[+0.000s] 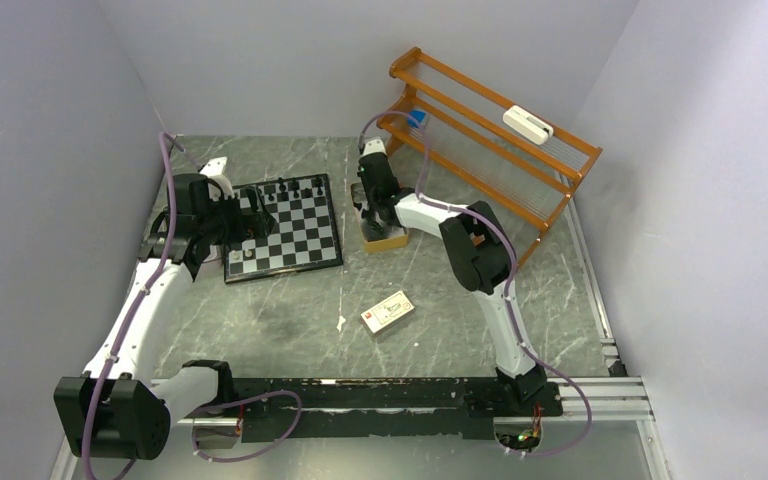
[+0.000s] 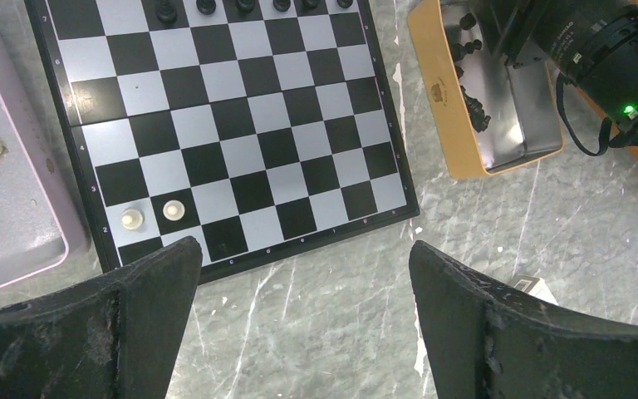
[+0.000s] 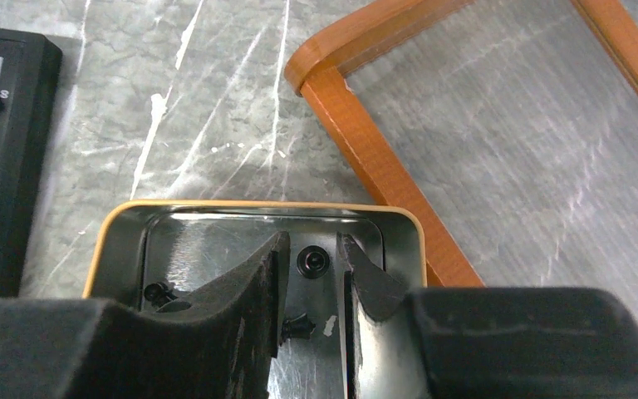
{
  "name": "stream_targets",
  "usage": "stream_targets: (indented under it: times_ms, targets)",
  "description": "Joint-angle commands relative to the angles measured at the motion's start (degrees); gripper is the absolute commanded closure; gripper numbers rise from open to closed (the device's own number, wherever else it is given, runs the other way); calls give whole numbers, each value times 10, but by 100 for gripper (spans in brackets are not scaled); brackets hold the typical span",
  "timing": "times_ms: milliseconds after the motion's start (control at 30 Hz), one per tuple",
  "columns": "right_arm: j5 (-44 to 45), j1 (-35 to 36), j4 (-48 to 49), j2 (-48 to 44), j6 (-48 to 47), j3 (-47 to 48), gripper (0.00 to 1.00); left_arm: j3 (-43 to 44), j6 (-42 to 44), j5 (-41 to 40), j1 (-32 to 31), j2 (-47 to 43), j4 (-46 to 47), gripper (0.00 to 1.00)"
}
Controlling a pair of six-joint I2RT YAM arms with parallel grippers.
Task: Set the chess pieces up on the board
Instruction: Pick up the chess piece from the storage box.
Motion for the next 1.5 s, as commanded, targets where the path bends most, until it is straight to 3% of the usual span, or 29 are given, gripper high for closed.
stream_targets:
  times_ms: [0, 200, 867, 1467]
  targets:
    - [5, -7, 8, 15, -6, 15, 69, -2, 6, -6, -4, -9, 14, 0]
    - [4, -8, 11, 23, -8, 17, 69, -2, 6, -12, -4, -13, 14, 0]
    - [-14, -12, -8, 20, -16, 22, 86, -2, 10, -24, -4, -21, 10, 0]
    - [-75, 0, -47, -120, -10, -20, 96, -2, 11, -44, -4, -22, 8, 0]
